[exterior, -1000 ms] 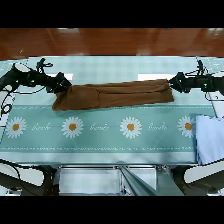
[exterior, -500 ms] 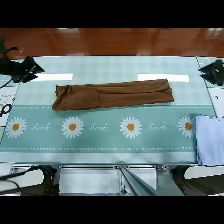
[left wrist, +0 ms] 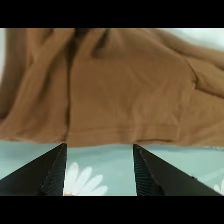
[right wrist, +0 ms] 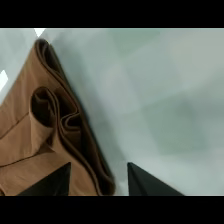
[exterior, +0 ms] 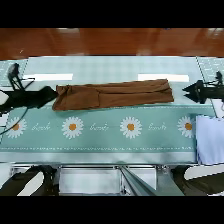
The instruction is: Fold the shirts.
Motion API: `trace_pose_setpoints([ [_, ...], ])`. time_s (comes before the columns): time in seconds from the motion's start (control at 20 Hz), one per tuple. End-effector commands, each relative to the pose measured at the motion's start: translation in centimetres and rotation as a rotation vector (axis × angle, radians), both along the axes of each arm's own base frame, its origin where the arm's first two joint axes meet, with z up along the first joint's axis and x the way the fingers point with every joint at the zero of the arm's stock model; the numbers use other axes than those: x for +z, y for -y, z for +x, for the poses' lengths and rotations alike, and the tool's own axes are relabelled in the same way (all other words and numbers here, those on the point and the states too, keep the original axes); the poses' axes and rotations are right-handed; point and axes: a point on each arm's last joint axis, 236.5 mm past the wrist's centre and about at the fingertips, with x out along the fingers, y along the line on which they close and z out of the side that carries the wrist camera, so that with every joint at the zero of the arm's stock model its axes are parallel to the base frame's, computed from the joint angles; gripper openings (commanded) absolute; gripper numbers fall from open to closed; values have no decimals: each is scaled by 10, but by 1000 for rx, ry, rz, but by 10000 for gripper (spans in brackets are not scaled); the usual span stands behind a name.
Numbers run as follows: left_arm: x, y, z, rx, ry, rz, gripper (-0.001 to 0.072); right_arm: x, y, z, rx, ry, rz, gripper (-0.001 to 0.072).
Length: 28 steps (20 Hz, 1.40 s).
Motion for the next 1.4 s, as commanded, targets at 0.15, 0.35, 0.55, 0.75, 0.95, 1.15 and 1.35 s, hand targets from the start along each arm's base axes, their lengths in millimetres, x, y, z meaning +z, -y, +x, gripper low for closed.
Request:
trace_pose_setpoints([
  [0.15, -5, 27, -8, -45, 14, -25, 506, -20, -53, 23, 58, -2, 84, 417],
  [0.35, -5, 27, -7, -44, 17, -25, 506, -20, -76, 40, 99, 1, 82, 417],
  [0.55, -5, 27, -7, -44, 17, -25, 506, -22, -107, 54, 149, 5, 72, 389],
  [0.75, -5, 27, -7, -44, 18, -24, 506, -6, -119, 58, 190, 41, 58, 29],
  [0.95, -2, 31, -6, -53, 27, -44, 164, 33, -95, 35, 286, 70, -101, 28],
  [1.15, 33, 69, 24, -70, 224, -118, 35, 110, -73, 5, 317, 160, -279, 28],
  [1.35, 32, 157, 41, -250, 233, -131, 35, 173, -80, -39, 295, 267, -348, 29],
])
